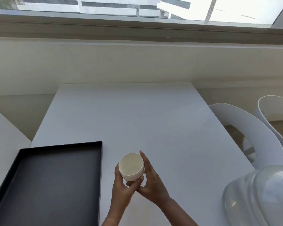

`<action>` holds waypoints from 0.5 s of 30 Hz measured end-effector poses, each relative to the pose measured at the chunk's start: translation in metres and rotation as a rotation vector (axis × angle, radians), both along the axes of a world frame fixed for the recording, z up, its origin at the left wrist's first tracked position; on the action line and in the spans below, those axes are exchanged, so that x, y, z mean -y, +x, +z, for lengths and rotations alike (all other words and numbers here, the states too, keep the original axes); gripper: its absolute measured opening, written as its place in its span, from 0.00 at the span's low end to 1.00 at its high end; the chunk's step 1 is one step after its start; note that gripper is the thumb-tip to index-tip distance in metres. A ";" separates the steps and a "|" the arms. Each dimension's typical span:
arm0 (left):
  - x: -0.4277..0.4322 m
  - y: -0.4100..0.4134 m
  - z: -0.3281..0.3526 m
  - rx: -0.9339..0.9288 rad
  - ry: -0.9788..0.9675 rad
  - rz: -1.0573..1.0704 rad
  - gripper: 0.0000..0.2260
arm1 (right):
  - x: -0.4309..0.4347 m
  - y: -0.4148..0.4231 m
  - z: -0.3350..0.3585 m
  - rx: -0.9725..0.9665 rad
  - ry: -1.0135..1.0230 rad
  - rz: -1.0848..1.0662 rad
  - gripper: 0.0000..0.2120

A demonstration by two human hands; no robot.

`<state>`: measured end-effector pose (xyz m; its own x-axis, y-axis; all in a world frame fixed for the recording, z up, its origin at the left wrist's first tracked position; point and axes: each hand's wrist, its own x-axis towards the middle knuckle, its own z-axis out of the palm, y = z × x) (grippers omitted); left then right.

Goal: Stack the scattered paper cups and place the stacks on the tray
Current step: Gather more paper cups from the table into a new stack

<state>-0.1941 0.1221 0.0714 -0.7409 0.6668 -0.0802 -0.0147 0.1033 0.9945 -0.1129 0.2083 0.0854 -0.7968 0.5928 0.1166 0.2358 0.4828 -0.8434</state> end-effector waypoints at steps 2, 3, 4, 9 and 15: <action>0.003 0.001 0.000 0.003 -0.002 0.040 0.28 | 0.000 0.003 -0.002 0.035 0.011 0.037 0.43; 0.006 0.002 -0.001 0.006 -0.001 0.062 0.28 | 0.001 0.005 -0.003 0.058 0.033 0.051 0.42; 0.007 0.002 -0.001 0.008 0.000 0.082 0.29 | 0.002 0.007 -0.005 0.088 0.056 0.062 0.42; 0.018 0.008 -0.007 -0.024 -0.012 0.136 0.33 | 0.003 0.021 -0.021 0.342 0.218 0.044 0.38; 0.032 0.018 -0.013 -0.081 -0.048 0.095 0.33 | 0.007 0.043 -0.048 0.726 0.358 -0.049 0.30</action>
<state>-0.1760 0.0903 0.0579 -0.8062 0.5898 -0.0473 0.0536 0.1525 0.9868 -0.0700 0.2012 0.0369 -0.7204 0.6541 -0.2305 0.6932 0.6690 -0.2681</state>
